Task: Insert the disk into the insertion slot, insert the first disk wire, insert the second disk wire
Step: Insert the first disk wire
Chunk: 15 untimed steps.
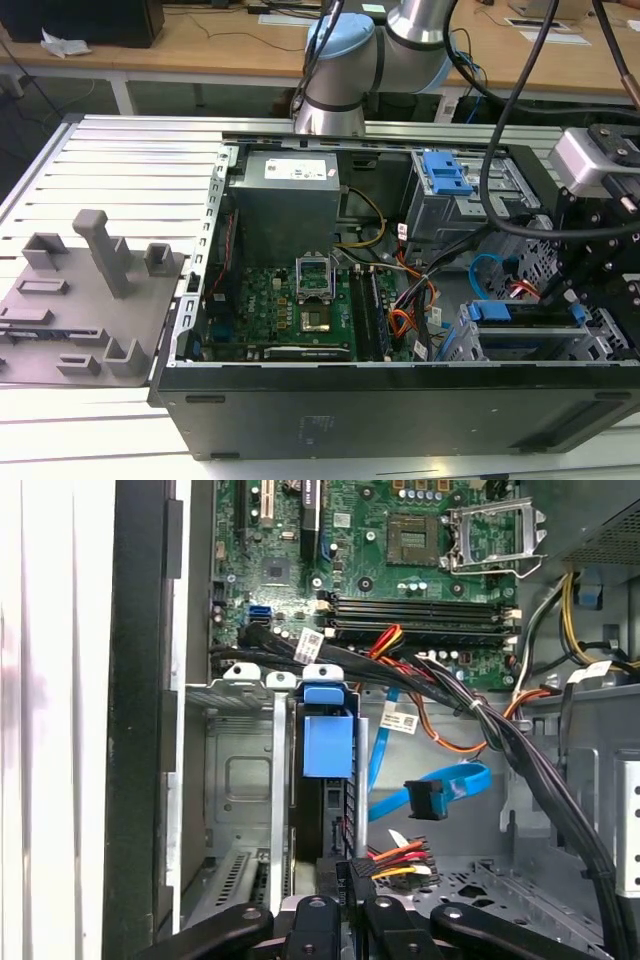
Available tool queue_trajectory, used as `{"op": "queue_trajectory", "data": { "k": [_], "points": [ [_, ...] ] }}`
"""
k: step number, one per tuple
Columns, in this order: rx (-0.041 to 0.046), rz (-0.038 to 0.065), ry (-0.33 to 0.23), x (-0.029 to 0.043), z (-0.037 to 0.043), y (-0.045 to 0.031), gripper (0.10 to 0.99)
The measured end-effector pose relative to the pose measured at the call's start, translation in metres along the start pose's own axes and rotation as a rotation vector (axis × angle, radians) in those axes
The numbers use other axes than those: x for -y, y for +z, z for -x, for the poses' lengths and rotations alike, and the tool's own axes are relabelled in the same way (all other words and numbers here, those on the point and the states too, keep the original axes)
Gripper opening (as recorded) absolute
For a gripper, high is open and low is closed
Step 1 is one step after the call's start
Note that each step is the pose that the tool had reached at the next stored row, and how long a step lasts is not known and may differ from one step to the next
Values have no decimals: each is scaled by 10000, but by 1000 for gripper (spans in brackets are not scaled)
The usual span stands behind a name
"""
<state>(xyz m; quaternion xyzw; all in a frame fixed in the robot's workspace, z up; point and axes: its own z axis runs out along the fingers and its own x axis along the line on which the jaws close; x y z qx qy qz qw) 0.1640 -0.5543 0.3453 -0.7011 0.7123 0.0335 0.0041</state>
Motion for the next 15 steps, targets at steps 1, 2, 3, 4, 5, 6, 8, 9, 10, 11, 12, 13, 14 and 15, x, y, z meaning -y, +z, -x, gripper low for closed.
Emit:
{"op": "queue_trajectory", "data": {
  "k": [1, 2, 3, 4, 5, 6, 8, 9, 10, 11, 12, 13, 14, 15],
  "points": [
    [58, 1, -2, 0, 0, 0, 161],
    [73, 1, -3, 0, 1, 0, 161],
    [78, 1, -3, 0, 1, 1, 161],
    [79, 1, -3, 0, 1, 2, 161],
    [79, 1, -3, 0, 0, 2, 161],
    [77, 0, -2, 0, 0, 2, 161],
    [82, 9, -1, 5, -1, 12, 161],
    [82, 21, 5, 15, -1, 21, 161],
    [81, 30, 20, 23, -1, 27, 161],
    [83, 34, 27, 27, -2, 32, 161],
    [86, 42, 30, 29, -2, 45, 161],
    [87, 46, 29, 30, -4, 58, 161],
    [84, 46, 29, 31, -6, 66, 161],
    [82, 48, 28, 32, -8, 81, 161]
  ]
}}
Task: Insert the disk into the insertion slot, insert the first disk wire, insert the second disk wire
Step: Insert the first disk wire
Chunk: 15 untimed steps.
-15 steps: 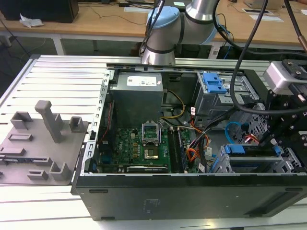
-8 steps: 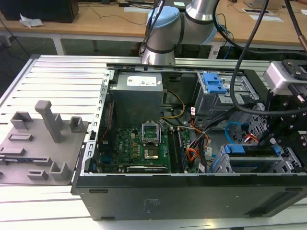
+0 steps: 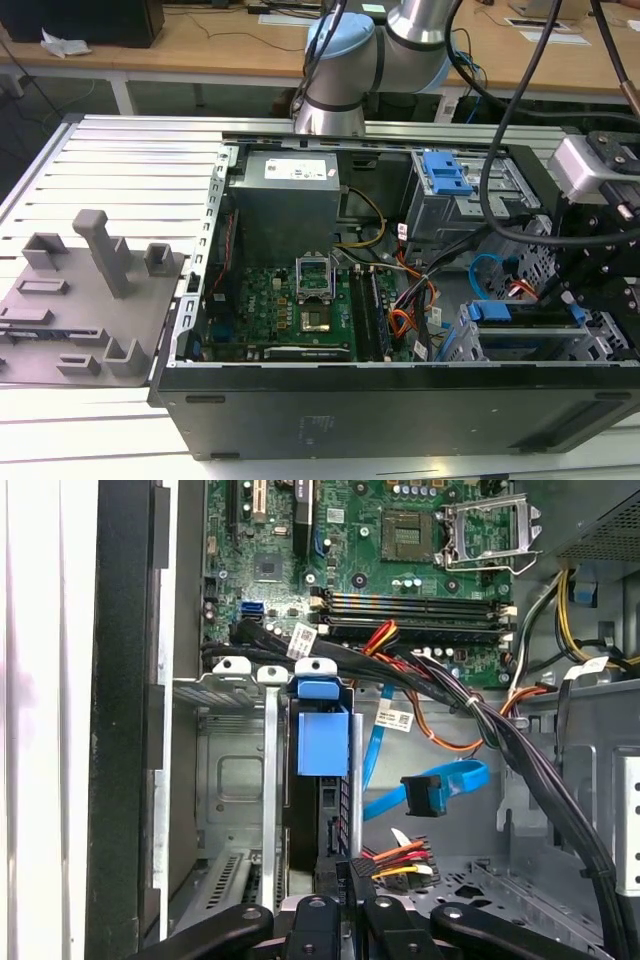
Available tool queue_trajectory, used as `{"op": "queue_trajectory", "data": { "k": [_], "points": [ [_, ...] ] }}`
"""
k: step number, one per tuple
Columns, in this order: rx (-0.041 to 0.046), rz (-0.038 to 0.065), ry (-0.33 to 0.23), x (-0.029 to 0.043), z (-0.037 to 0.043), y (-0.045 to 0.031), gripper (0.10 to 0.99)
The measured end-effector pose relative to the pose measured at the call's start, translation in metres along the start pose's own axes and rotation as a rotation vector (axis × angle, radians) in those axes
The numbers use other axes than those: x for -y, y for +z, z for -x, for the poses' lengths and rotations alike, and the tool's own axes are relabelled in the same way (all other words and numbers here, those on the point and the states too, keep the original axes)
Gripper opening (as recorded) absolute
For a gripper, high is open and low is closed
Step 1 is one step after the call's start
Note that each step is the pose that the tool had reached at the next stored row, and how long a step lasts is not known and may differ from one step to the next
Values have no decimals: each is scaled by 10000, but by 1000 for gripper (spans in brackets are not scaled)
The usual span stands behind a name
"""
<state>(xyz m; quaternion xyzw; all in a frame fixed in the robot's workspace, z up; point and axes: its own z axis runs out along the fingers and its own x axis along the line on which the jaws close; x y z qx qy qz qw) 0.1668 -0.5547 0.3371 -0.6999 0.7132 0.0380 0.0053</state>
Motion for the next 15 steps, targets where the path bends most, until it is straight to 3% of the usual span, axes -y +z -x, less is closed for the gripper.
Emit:
{"op": "queue_trajectory", "data": {
  "k": [5, 6, 10, 15],
  "points": [
    [42, -2, -2, 2, -1, 21, 161],
    [25, 1, 0, 1, -1, 15, 239],
    [9, -1, 0, 0, 0, -11, 239],
    [11, -1, 0, -9, 11, -183, 239]
  ]
}}
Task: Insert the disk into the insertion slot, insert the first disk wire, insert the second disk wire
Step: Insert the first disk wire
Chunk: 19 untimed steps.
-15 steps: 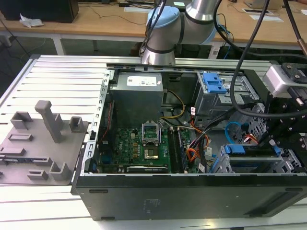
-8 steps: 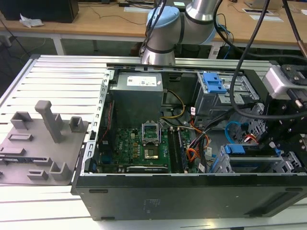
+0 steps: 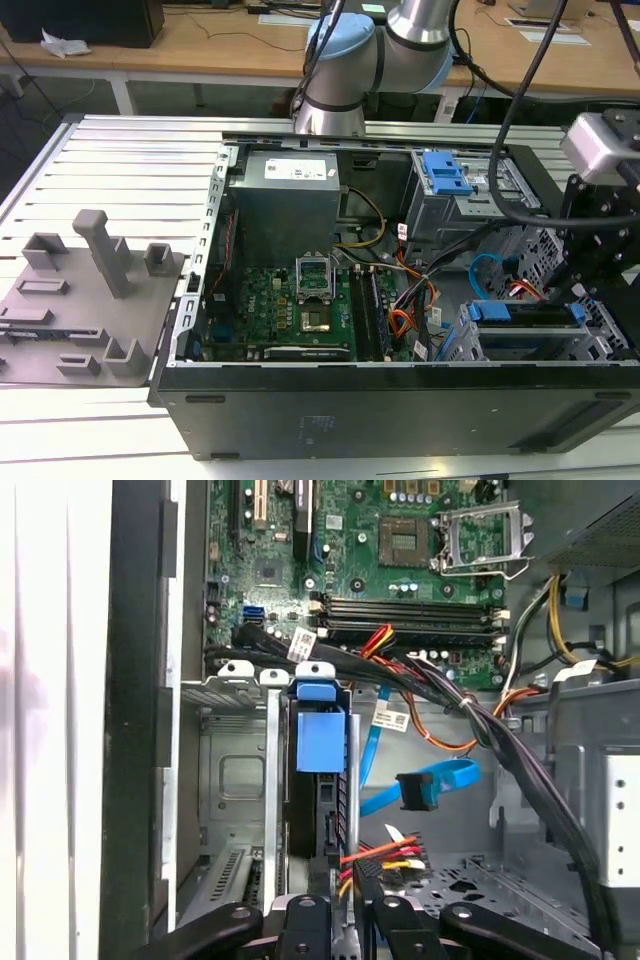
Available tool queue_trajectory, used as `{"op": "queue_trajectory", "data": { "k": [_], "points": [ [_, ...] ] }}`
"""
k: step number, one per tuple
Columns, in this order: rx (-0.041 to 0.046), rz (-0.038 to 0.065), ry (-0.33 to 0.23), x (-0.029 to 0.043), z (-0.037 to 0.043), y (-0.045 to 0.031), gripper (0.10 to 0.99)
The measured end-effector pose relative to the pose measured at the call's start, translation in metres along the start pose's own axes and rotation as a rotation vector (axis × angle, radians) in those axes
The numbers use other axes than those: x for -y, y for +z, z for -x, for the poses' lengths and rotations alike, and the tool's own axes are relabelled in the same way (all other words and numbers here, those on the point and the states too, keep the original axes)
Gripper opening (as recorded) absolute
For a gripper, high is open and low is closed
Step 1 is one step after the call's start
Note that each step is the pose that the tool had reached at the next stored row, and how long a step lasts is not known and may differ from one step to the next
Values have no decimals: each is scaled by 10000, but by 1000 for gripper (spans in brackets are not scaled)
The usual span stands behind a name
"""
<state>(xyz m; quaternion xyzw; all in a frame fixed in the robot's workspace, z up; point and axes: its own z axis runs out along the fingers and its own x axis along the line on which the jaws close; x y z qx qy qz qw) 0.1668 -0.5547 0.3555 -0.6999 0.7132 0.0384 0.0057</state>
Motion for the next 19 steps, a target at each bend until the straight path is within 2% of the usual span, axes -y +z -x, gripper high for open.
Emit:
{"op": "queue_trajectory", "data": {
  "k": [2, 5, 13, 14, 15, 19],
  "points": [
    [-1, 0, 0, -7, 10, -155, 239],
    [1, 0, 0, -12, 16, -255, 239],
    [0, 1, 0, -12, 16, -256, 239],
    [0, 0, 0, -12, 16, -256, 224],
    [0, 0, 0, -12, 16, -256, 106],
    [2, 0, 0, -12, 16, -256, 106]
  ]
}}
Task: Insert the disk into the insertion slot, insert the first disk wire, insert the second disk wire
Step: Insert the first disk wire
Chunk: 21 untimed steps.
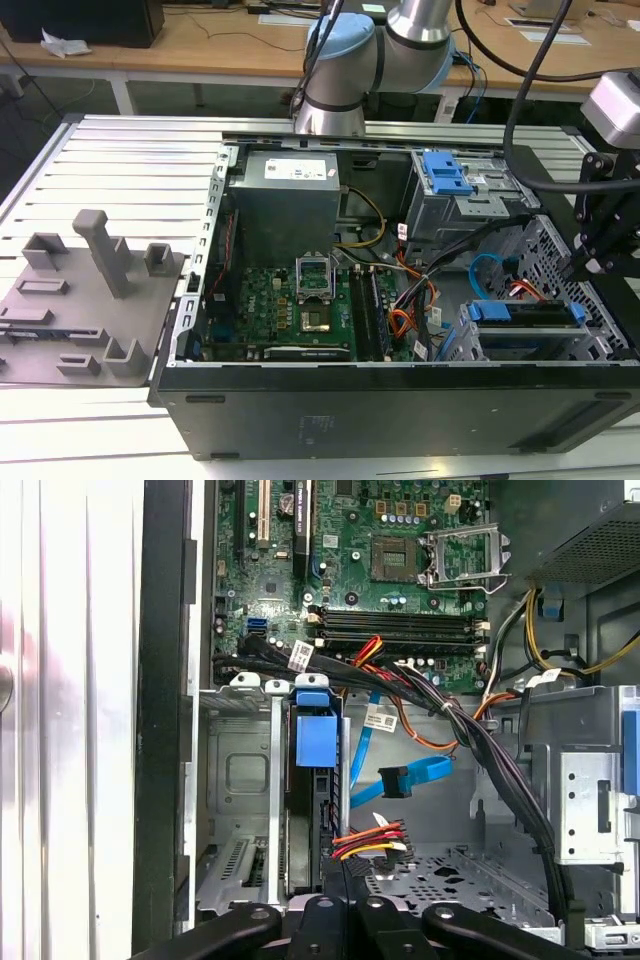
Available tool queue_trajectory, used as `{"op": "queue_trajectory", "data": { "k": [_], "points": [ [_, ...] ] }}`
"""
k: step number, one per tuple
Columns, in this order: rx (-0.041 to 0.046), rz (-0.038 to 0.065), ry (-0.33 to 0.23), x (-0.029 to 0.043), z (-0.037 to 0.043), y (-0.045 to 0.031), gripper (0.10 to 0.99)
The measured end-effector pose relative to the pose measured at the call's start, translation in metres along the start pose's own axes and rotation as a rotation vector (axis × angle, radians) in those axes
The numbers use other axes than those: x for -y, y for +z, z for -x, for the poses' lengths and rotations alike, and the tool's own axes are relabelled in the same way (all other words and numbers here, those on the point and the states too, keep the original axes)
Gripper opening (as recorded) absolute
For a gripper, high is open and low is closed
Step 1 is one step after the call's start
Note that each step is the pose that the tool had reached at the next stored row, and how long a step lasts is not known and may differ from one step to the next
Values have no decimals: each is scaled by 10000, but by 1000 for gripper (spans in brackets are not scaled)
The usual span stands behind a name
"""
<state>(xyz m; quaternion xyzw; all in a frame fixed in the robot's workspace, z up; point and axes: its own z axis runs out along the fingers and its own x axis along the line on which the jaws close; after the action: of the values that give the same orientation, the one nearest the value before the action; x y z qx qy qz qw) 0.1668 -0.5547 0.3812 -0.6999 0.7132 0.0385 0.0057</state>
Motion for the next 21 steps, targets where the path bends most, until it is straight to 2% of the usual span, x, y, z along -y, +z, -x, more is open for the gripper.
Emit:
{"op": "queue_trajectory", "data": {
  "k": [3, 6, 8, 9, 10, 15, 21],
  "points": [
    [0, 0, 0, 0, -1, 9, 106],
    [-1, 4, 1, -2, -8, 89, 106],
    [1, 5, 0, -59, -11, 118, 106],
    [3, 4, 0, -126, -13, 131, 106],
    [1, 4, 0, -153, -13, 134, 106],
    [2, 4, 1, -260, -16, 142, 106],
    [3, 4, 0, -333, -18, 150, 106]
  ]
}}
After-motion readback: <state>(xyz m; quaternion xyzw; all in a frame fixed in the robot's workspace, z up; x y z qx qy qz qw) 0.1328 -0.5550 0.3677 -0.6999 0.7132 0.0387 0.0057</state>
